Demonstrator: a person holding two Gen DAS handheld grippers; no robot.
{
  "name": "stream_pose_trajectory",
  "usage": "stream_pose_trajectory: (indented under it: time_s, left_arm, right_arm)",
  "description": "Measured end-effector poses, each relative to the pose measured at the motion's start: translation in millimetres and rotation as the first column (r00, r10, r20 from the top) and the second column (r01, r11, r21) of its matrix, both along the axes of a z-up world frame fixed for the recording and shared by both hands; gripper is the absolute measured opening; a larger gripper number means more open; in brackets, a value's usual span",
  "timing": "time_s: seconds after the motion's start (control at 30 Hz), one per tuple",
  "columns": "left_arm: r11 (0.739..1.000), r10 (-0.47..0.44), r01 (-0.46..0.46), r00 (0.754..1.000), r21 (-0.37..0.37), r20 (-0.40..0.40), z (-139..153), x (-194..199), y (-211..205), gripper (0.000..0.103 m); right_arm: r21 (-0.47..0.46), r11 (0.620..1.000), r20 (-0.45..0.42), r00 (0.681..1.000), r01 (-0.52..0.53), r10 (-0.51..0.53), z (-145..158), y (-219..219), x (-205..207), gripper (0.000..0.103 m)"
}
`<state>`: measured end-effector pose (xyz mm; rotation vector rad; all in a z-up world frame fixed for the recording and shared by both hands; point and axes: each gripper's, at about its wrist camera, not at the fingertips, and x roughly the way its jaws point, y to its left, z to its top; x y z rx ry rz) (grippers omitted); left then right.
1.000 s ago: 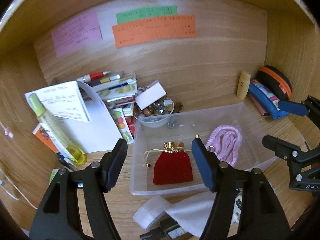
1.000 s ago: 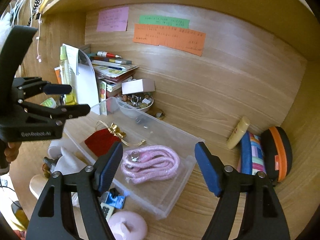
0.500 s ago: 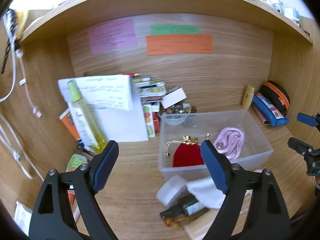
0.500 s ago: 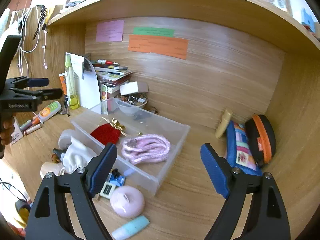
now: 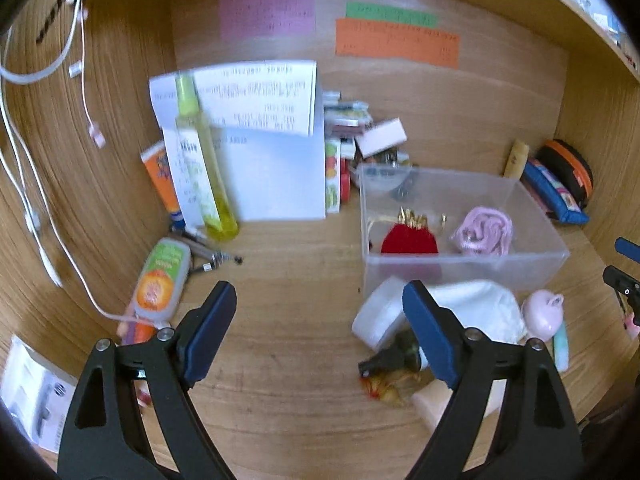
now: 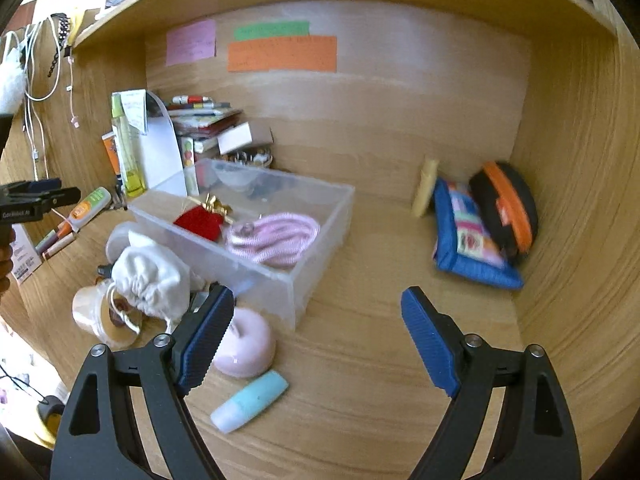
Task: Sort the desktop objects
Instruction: 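Move both tools back toward the cluttered items beside the box, then grasp the white round lid with the left tool while the right grasps the pink container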
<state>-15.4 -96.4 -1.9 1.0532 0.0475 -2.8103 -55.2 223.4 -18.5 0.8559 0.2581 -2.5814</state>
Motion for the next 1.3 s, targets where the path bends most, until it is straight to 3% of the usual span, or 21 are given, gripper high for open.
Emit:
stream_pose_trajectory:
  time_s: [0.37,0.63,0.93,1.07,1.2,1.3]
  left_arm:
    - [0.993,-0.078,0.065,0.989,0.100,0.129,-55,-11,6,0.086]
    - [0.987,-0.103,0.083,0.983,0.135,0.149,-65,-28,6,0.086]
    - [0.985,-0.124,0.103,0.981,0.140,0.151,-66,-48,6,0.085]
    - [0.982,-0.137,0.113,0.977,0.149,0.162,-68,-56,8,0.078]
    - [0.981,-0.152,0.128,0.975,0.146,0.161,-70,-61,12,0.074]
    - [0.981,-0.156,0.135,0.975,0.138,0.161,-71,-63,16,0.069]
  right_arm:
    - [-0.005,0.998,0.155,0.986,-0.056,0.056,-47,-22,2,0.084]
    - [-0.010,0.995,0.236,0.967,-0.094,0.094,-69,-38,-2,0.084]
    - [0.016,0.992,0.230,0.966,-0.128,0.121,-76,-55,-13,0.083]
    - [0.031,0.990,0.228,0.965,-0.141,0.131,-77,-57,-20,0.080]
    - [0.009,0.988,0.249,0.958,-0.151,0.144,-79,-53,-27,0.061]
    - [-0.015,0.988,0.260,0.954,-0.154,0.153,-80,-52,-29,0.061]
